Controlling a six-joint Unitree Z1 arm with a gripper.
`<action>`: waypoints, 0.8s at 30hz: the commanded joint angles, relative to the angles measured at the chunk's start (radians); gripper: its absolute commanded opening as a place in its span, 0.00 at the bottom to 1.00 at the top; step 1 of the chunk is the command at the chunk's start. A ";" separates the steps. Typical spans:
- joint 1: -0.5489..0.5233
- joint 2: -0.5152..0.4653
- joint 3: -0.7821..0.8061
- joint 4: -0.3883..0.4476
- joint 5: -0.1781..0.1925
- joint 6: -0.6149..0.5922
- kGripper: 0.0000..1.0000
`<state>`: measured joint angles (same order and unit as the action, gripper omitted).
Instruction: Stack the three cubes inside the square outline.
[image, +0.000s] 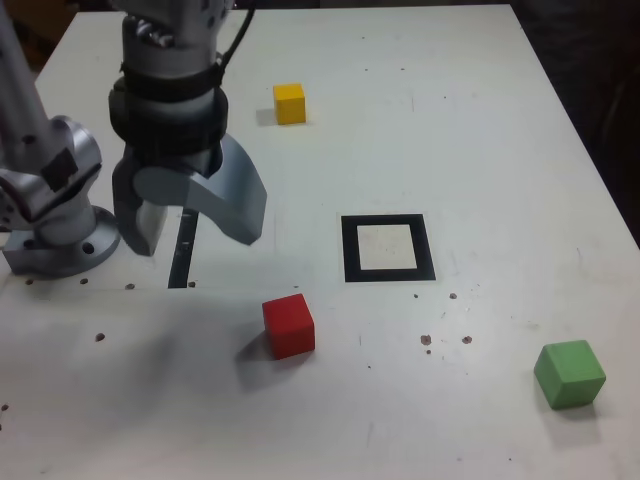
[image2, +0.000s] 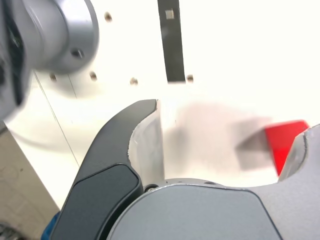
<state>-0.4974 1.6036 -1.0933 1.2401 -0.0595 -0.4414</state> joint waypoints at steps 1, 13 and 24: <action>-0.025 0.026 -0.023 -0.001 -0.005 -0.017 0.95; -0.092 0.178 -0.114 0.001 -0.025 -0.096 1.00; -0.113 0.305 -0.234 0.003 -0.009 -0.160 1.00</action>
<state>-0.6094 1.8882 -1.3212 1.2476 -0.0652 -0.5981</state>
